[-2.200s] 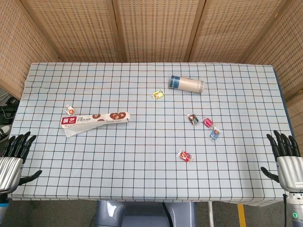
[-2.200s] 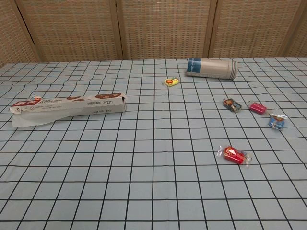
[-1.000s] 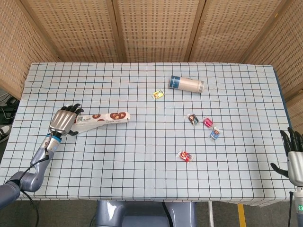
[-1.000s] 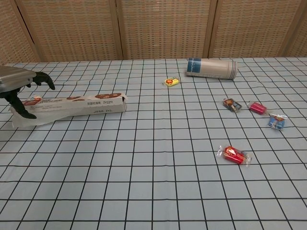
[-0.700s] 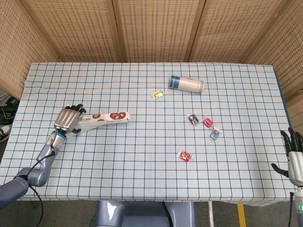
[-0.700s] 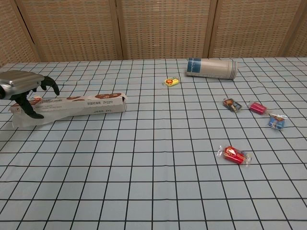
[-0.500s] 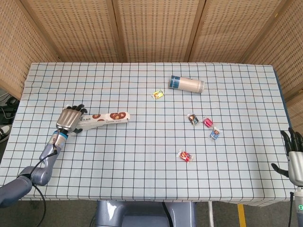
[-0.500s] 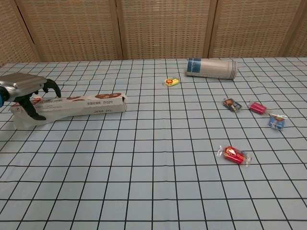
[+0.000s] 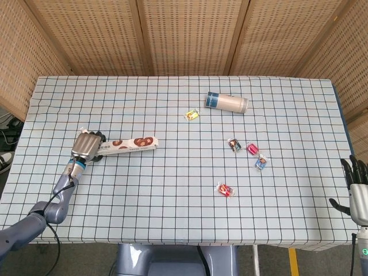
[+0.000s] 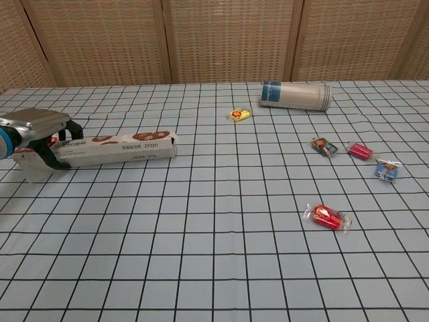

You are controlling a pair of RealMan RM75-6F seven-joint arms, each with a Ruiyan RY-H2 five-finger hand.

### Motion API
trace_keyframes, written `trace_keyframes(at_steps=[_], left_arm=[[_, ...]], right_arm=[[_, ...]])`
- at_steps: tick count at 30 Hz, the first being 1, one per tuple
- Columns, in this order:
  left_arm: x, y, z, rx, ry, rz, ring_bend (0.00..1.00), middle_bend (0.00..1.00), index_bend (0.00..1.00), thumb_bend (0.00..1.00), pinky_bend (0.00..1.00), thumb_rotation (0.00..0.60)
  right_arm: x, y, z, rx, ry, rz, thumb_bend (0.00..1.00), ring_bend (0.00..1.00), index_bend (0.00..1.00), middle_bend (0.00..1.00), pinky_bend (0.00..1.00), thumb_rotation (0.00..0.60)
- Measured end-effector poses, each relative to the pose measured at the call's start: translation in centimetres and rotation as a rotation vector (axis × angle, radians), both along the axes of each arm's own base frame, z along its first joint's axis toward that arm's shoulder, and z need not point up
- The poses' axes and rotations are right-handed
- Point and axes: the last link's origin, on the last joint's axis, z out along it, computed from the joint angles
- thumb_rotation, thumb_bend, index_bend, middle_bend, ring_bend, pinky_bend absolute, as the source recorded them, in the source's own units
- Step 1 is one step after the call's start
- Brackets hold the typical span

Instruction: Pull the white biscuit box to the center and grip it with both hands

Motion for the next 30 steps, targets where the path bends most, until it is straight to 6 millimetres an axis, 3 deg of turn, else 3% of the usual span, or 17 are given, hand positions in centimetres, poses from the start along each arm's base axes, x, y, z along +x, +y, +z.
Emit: trace_keyframes(at_steps=[5, 14, 23, 30], left_arm=[[-0.1, -0.1, 0.1, 0.006, -0.001, -0.007, 0.52, 0.56, 0.71, 0.51, 0.57, 0.600], [1.6, -0.7, 1.3, 0.021, -0.131, -0.063, 0.53, 0.58, 0.74, 0.52, 0.58, 0.600], [6.5, -1.6, 2.1, -0.009, -0.259, -0.139, 0.53, 0.58, 0.74, 0.51, 0.58, 0.600], [12.4, -1.7, 0.2, -0.064, -0.300, -0.169, 0.53, 0.58, 0.74, 0.51, 0.58, 0.600]], right_arm=[[0.0, 0.0, -0.1, 0.003, 0.001, -0.001, 0.00, 0.00, 0.00, 0.00, 0.00, 0.600], [0.8, 0.1, -0.5, 0.015, 0.000, 0.025, 0.00, 0.00, 0.00, 0.00, 0.00, 0.600], [3.1, -0.7, 0.4, 0.045, -0.014, 0.086, 0.00, 0.00, 0.00, 0.00, 0.00, 0.600], [7.1, -3.6, 1.2, 0.144, 0.012, 0.159, 0.00, 0.00, 0.00, 0.00, 0.00, 0.600]])
